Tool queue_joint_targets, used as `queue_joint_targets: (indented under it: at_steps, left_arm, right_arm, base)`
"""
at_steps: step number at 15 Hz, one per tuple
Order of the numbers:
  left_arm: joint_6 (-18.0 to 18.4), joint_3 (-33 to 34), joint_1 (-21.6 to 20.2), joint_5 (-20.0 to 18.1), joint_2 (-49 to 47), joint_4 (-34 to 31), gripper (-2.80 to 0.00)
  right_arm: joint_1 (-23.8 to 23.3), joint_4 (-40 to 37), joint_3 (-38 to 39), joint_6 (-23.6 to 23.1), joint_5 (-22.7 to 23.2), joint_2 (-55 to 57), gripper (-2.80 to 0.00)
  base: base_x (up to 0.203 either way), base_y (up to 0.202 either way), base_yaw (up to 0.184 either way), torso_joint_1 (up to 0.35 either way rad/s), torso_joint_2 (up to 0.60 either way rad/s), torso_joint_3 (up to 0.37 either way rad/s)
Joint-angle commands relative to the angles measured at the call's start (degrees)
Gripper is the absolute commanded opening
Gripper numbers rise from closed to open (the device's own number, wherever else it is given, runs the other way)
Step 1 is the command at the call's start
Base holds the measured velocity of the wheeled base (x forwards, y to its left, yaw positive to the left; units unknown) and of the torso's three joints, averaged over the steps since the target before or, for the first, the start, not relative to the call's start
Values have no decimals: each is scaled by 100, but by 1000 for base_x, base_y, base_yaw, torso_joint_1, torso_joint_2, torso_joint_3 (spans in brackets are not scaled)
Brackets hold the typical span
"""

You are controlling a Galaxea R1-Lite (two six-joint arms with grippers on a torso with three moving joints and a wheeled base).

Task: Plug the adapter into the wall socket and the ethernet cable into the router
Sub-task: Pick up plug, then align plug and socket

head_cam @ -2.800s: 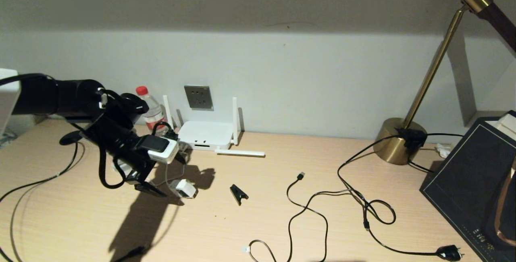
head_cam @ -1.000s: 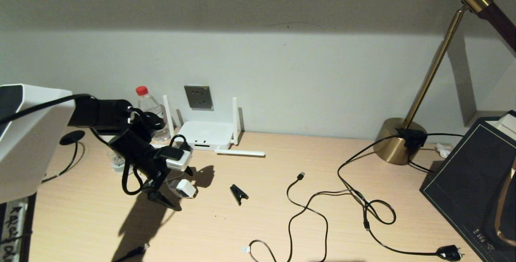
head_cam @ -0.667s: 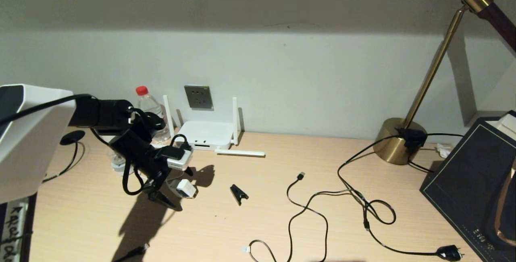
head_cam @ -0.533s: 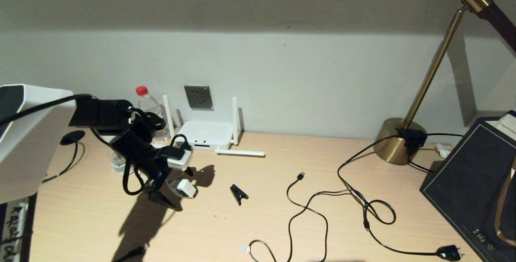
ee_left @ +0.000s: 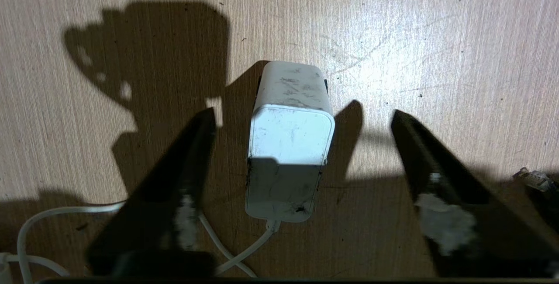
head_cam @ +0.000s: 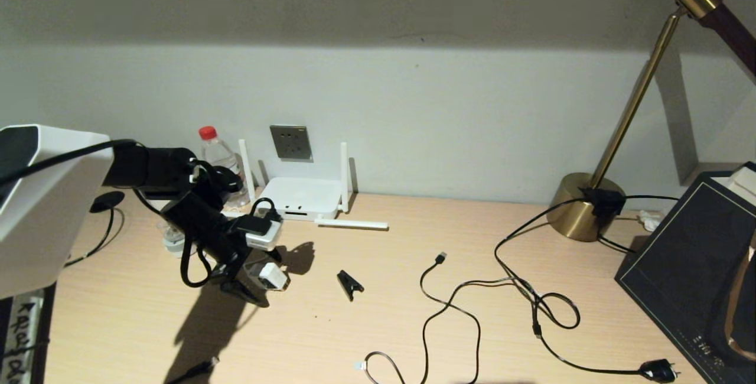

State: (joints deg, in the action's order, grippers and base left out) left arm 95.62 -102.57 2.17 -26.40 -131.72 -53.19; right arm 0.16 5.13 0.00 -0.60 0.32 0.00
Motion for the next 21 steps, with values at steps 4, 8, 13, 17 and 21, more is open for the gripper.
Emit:
queue_joint_targets:
  at_steps: [4, 8, 13, 17, 21]
  left_arm:
    - [53, 15, 55, -23, -79, -16, -280]
    - [49, 99, 63, -36, -83, 210, -280]
    - [-113, 1057, -71, -806, 1395, 219, -280]
    - [-917, 2045, -356, -1392, 3246, 385, -280]
    - [-3995, 2498, -635, -1975, 4643, 897, -280]
  right_arm:
    - [2, 6, 202, -2, 3, 9, -280]
    - [2, 6, 202, -2, 3, 9, -280]
    - [2, 6, 202, -2, 3, 9, -280]
    - [2, 6, 202, -2, 3, 9, -280]
    - [2, 6, 202, -2, 3, 9, -280]
  base:
    - [0, 0, 0, 0, 0, 0]
    - [0, 0, 0, 0, 0, 0]
    - [0, 0, 0, 0, 0, 0]
    - [0, 0, 0, 0, 0, 0]
    - [0, 0, 0, 0, 0, 0]
